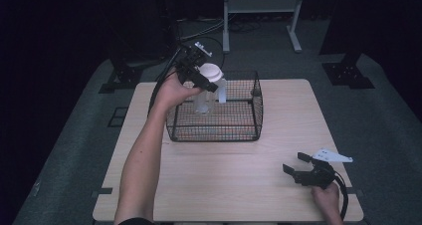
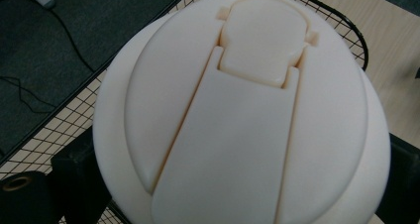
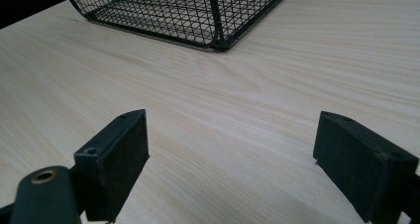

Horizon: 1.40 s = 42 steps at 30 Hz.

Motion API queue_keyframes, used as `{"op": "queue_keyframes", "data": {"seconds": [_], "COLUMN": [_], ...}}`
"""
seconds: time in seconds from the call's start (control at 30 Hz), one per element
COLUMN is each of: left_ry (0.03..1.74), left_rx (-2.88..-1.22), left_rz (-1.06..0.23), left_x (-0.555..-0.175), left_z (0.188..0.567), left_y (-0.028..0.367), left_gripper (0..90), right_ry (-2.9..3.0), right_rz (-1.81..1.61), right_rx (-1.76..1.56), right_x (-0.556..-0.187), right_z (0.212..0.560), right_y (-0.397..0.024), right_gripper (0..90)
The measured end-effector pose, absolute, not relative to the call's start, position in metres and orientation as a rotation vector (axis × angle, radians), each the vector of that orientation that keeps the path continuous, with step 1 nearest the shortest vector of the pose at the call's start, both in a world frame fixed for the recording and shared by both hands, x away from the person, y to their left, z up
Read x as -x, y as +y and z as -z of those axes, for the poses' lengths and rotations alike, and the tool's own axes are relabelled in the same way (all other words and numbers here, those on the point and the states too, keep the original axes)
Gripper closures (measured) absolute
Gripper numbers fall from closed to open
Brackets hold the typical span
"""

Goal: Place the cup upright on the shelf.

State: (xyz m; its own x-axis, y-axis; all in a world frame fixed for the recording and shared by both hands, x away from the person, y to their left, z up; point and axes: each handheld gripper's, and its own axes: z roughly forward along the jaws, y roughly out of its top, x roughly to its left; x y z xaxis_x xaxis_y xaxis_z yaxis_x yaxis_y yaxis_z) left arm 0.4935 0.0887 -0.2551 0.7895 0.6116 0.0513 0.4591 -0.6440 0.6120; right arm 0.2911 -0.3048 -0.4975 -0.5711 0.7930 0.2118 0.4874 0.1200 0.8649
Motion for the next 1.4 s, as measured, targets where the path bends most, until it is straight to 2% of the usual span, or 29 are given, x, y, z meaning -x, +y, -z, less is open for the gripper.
{"op": "queue_keyframes", "data": {"seconds": [0.83, 1.4], "left_ry": [0.913, 0.973], "left_rx": [-2.356, -2.336], "left_rz": [-0.292, -0.291], "left_x": [-0.515, -0.528], "left_z": [0.312, 0.334], "left_y": [0.094, 0.094], "left_gripper": [5.5, 5.5], "right_ry": [2.089, 2.083], "right_rz": [-1.451, -1.451], "right_rx": [-1.246, -1.251], "right_x": [-0.290, -0.290], "right_z": [0.496, 0.496], "right_y": [-0.307, -0.307], "right_gripper": [12.9, 12.9]}}
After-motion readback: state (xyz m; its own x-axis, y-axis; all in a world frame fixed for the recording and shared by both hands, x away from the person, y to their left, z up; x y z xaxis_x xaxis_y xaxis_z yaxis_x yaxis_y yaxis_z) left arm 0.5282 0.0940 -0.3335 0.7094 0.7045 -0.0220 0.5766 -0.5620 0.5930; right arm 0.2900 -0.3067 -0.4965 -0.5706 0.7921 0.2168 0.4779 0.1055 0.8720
